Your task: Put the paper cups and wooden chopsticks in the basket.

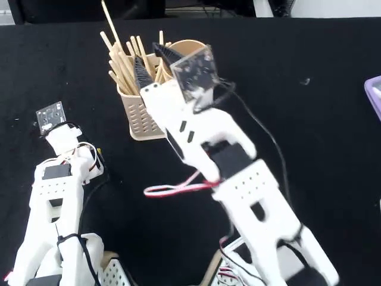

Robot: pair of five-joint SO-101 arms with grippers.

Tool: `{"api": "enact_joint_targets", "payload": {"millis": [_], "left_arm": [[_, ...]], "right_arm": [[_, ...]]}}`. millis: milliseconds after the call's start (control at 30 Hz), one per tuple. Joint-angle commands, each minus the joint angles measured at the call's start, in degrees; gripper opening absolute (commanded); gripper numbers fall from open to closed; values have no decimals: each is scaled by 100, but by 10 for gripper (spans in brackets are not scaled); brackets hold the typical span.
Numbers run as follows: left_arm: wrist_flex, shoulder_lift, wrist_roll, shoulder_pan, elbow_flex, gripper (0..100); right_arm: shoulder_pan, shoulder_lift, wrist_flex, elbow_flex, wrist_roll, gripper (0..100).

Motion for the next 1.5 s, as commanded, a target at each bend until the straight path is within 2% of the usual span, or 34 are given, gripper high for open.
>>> {"api": "enact_joint_targets", "payload": {"millis": [0,100,200,267,333,367,467,533,667,767,900,1000,1100,1267,1333,1467], "left_arm": [[-114,-26,62,-31,-40,155],[-105,-26,62,-48,-40,155],[-88,-26,53,-48,-40,155],[-88,-26,53,-48,-40,155],[-79,-44,44,-48,-40,155],[-62,-70,44,-57,-40,154],[62,-97,18,-75,-40,77],[97,-97,-44,-136,-66,25],[105,-97,-141,-356,-110,30],[97,-97,-149,-488,-171,34],[123,-88,-176,-646,-286,55],[123,-88,-176,-646,-277,66],[132,-185,-202,-734,-321,27],[325,-1389,-396,-752,66,30],[519,-2092,-536,-505,356,30],[659,-3587,-835,-92,1051,30]], "right_arm": [[18,-620,475,-110,-18,138],[35,-945,1029,-119,-18,138],[44,-1499,2101,-110,-18,136],[44,-1851,2980,-119,-18,96],[62,-2141,3675,-110,-9,12],[62,-2264,3965,-92,-9,11],[387,-2686,4492,233,-9,27],[659,-3011,4501,629,0,16],[1371,-3802,4501,1446,9,18],[1723,-4374,4501,2035,580,18],[1776,-4892,4519,3029,1310,18],[1802,-5218,4501,3829,1371,18],[1890,-5657,4273,4462,1327,15],[1802,-6651,4149,5393,1319,15],[1767,-7099,4149,5807,1319,15],[1802,-7029,4158,5965,1319,15]]}}
